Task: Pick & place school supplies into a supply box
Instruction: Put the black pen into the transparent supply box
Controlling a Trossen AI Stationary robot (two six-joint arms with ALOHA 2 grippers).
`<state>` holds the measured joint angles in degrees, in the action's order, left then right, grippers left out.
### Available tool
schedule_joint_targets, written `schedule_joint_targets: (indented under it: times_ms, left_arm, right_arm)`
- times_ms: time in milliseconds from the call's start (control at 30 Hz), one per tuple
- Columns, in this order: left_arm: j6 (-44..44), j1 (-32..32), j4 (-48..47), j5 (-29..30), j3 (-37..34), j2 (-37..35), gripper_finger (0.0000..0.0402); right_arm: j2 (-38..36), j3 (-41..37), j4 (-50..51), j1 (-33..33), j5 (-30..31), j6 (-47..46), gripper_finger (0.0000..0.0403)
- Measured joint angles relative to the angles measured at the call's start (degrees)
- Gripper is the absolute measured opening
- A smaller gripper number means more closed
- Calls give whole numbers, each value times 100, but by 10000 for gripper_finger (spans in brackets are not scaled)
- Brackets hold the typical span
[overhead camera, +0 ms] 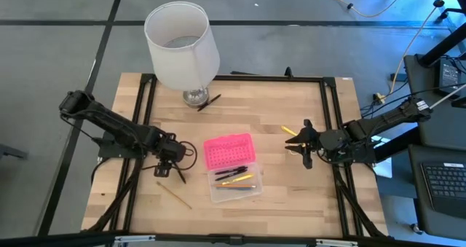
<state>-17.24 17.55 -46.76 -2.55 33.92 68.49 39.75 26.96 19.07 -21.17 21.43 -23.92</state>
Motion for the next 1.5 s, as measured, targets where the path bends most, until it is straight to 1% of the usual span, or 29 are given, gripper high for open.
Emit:
schedule_joint_targets:
  times_ms: [167,567,700,867,1100,1367,1500]
  left_arm:
    - [92,-19,296,109,-163,0,224]
    - [91,-15,966,9,-663,30,223]
    - [8,-10,975,-83,-720,11,223]
    - [-48,-2,1081,65,-728,13,223]
    - [-558,-4,1161,54,-735,17,223]
    - [-555,8,1082,22,-735,22,223]
    - [-538,110,944,-3,-728,26,222]
  right_arm:
    - [0,0,2,2,0,-2,108]
    - [0,0,4,0,0,-4,108]
    - [0,0,5,0,0,-4,108]
    - [0,0,7,0,-2,-4,108]
    - [0,0,7,0,-2,-4,108]
    - [0,0,9,0,-2,-2,108]
    - [0,0,9,0,-8,-2,108]
